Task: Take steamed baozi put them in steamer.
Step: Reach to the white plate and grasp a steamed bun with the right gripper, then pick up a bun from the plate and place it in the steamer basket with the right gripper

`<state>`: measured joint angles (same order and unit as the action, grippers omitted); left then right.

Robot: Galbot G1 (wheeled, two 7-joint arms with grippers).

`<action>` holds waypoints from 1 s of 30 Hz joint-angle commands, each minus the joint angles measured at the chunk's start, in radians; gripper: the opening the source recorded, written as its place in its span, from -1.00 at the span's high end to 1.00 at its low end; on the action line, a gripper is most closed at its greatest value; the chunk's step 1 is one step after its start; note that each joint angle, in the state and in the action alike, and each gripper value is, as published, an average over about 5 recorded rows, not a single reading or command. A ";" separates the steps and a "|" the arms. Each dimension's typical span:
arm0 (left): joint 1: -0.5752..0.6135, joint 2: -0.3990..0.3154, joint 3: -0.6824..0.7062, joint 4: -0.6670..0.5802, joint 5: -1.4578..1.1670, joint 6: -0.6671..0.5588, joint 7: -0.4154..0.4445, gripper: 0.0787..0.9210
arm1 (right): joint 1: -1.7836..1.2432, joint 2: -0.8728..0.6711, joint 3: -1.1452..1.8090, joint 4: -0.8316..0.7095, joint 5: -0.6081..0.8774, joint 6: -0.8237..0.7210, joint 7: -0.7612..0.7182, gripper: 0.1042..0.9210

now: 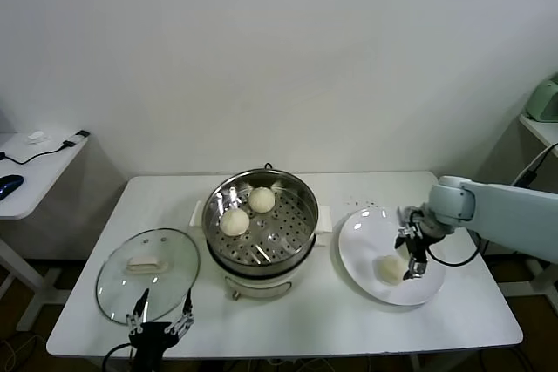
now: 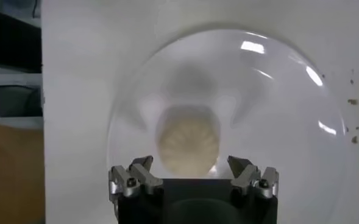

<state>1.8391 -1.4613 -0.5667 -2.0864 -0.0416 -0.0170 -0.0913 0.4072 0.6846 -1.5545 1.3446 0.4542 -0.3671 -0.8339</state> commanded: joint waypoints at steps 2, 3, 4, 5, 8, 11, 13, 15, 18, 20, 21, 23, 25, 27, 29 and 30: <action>0.002 0.000 0.001 0.000 0.000 -0.001 0.000 -0.77 | -0.108 0.025 0.079 -0.048 -0.022 -0.027 0.025 -0.76; 0.002 0.000 0.001 0.001 0.001 -0.001 0.000 -0.77 | -0.105 0.026 0.078 -0.047 -0.022 -0.028 0.024 -0.76; 0.002 0.000 0.002 0.001 0.001 -0.001 0.000 -0.77 | -0.102 0.027 0.076 -0.045 -0.022 -0.030 0.024 -0.76; 0.003 0.000 0.002 0.001 0.001 -0.002 0.000 -0.77 | -0.098 0.028 0.073 -0.044 -0.024 -0.032 0.023 -0.76; 0.005 -0.001 0.003 -0.002 0.002 -0.002 -0.001 -0.77 | -0.082 0.028 0.063 -0.039 -0.026 -0.036 0.022 -0.69; 0.007 -0.001 0.005 -0.004 0.003 -0.002 -0.001 -0.77 | -0.061 0.025 0.058 -0.029 -0.025 -0.036 0.016 -0.54; 0.008 -0.002 0.006 -0.006 0.004 -0.002 -0.001 -0.77 | -0.032 0.020 0.046 -0.016 -0.022 -0.033 0.006 -0.46; 0.009 -0.003 0.008 -0.008 0.005 -0.002 -0.001 -0.77 | 0.016 0.014 0.022 -0.001 -0.019 -0.025 -0.010 -0.41; 0.010 -0.004 0.010 -0.012 0.007 -0.002 -0.001 -0.77 | 0.144 0.011 -0.036 0.019 -0.009 0.006 -0.050 -0.36; 0.011 -0.004 0.011 -0.015 0.008 -0.002 -0.001 -0.77 | 0.256 0.025 -0.091 0.025 0.004 0.038 -0.085 -0.35; 0.012 -0.003 0.012 -0.016 0.008 -0.002 -0.001 -0.77 | 0.321 0.042 -0.126 0.024 0.019 0.057 -0.107 -0.35; 0.012 -0.003 0.013 -0.018 0.008 -0.002 -0.001 -0.77 | 0.433 0.091 -0.184 0.014 0.048 0.098 -0.150 -0.35; 0.013 -0.001 0.013 -0.021 0.007 -0.002 -0.001 -0.77 | 0.537 0.157 -0.218 -0.007 0.079 0.145 -0.194 -0.34; 0.012 0.002 0.015 -0.024 0.006 0.000 0.000 -0.77 | 0.611 0.226 -0.211 -0.032 0.096 0.193 -0.227 -0.35; 0.009 0.004 0.017 -0.027 0.007 0.002 0.000 -0.77 | 0.658 0.292 -0.175 -0.053 0.114 0.243 -0.245 -0.35; 0.007 0.004 0.017 -0.029 0.008 0.003 0.001 -0.77 | 0.672 0.327 -0.149 -0.058 0.126 0.266 -0.251 -0.35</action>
<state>1.8430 -1.4592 -0.5488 -2.1161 -0.0329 -0.0144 -0.0898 0.7383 0.8004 -1.6590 1.3298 0.5046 -0.2687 -0.9637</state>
